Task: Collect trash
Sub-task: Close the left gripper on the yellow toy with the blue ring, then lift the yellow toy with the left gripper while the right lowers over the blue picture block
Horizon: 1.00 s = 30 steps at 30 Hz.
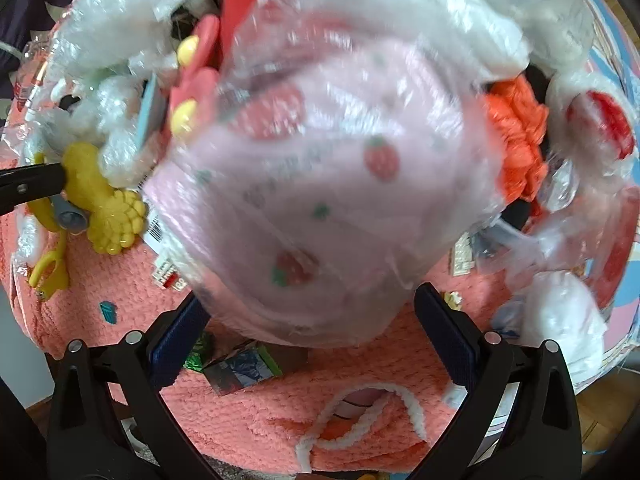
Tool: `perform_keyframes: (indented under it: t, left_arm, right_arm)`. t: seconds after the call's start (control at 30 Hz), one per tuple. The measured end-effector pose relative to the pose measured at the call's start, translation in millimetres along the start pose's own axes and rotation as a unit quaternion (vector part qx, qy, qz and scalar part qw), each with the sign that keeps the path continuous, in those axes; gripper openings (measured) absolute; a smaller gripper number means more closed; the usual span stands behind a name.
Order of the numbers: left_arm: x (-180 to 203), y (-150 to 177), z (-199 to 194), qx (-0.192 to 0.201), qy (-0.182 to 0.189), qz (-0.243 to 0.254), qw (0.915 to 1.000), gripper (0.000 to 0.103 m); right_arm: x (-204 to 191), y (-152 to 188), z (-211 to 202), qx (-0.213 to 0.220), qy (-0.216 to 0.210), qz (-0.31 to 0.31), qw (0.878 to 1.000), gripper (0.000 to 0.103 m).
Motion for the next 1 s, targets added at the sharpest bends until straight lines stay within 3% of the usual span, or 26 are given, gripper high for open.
perform_keyframes:
  t: [0.23,0.53,0.77,1.0]
  left_arm:
    - [8.2,-9.2,13.3,0.002,-0.039,0.014,0.9991,0.059]
    - [16.1,-14.4,42.7,-0.011,-0.096,0.025,0.9950,0.066]
    - [15.7,-14.3,63.1,-0.016,-0.107,0.026,0.9938,0.067]
    - [3.8,-5.1,55.0,-0.018,-0.078,0.024,0.9965,0.061]
  right_arm:
    - [6.5,-4.8,0.9,-0.006,0.004,0.014,1.000,0.099]
    - [8.4,-14.3,-1.3,-0.011,-0.002,0.022,1.000,0.099]
    - [10.2,-29.6,5.4,-0.019,-0.009,0.024,0.999,0.099]
    - [13.8,-31.3,14.3,-0.022,-0.002,0.022,1.000,0.099]
Point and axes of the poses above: each gripper's, at about its wrist camera, not at the fingertips, and z roughly the way its jaws point, x to its right, y to its underside, the point moved 2 cm from there along z, roughly the way its jaws point, and after that the axes turned 9 degrees about -x, right-handed, at the moved point
